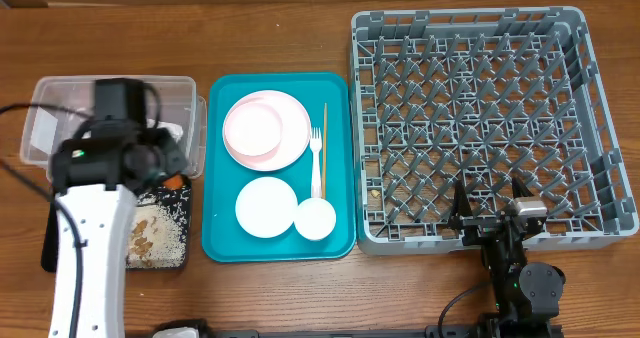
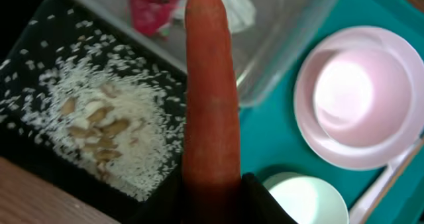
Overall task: Sort waste into correct bins and load items into the dishwasher
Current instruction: 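Carry the carrot left and release it onto the black tray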
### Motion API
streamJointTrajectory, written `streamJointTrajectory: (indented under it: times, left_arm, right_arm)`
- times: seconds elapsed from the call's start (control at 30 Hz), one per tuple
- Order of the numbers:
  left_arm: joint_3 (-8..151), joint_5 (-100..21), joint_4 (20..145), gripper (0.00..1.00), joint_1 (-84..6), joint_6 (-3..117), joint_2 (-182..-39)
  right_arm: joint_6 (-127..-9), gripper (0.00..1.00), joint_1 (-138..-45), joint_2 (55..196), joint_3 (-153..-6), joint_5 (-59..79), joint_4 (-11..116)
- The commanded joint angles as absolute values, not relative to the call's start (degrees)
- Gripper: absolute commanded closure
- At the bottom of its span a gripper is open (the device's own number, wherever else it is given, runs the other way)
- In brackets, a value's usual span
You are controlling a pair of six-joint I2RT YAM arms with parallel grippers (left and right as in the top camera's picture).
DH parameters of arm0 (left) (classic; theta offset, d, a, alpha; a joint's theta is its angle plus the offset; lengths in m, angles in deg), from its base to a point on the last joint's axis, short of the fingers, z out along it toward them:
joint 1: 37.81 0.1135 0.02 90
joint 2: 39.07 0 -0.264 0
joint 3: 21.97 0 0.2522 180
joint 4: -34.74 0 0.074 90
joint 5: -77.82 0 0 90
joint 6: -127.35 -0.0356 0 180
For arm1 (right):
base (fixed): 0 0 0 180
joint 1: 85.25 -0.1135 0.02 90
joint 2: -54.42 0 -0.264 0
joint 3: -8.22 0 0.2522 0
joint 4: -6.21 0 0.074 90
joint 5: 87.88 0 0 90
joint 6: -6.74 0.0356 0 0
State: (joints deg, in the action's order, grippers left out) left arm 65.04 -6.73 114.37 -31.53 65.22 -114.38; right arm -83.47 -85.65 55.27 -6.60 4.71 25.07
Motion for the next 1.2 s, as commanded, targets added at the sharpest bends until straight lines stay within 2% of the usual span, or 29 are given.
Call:
streamJointTrajectory:
  times: [0.0,0.53,0.73,1.0,1.17]
  left_arm:
    - [66.0,-6.1,115.4,0.96,-25.0,68.7,-113.1]
    - [60.0,-6.3,112.5,0.96,-5.9,73.7,-113.1]
    - [50.3,-9.1,104.9,0.96,-0.7,75.0,-113.1]
    - [39.5,-19.7,90.5,0.96,7.4,75.3,-113.2]
    - [35.1,-19.7,83.3,0.96,8.7,76.7,-113.4]
  right_arm:
    - [-83.2,0.00,-85.5,54.6,-6.0,4.8,24.6]
    - [-83.2,0.00,-85.5,54.6,-6.0,4.8,24.6]
    - [-83.2,0.00,-85.5,54.6,-6.0,4.8,24.6]
    - [-83.2,0.00,-85.4,54.6,-6.0,4.8,24.6]
    - [-83.2,0.00,-85.5,54.6,-6.0,4.8,24.6]
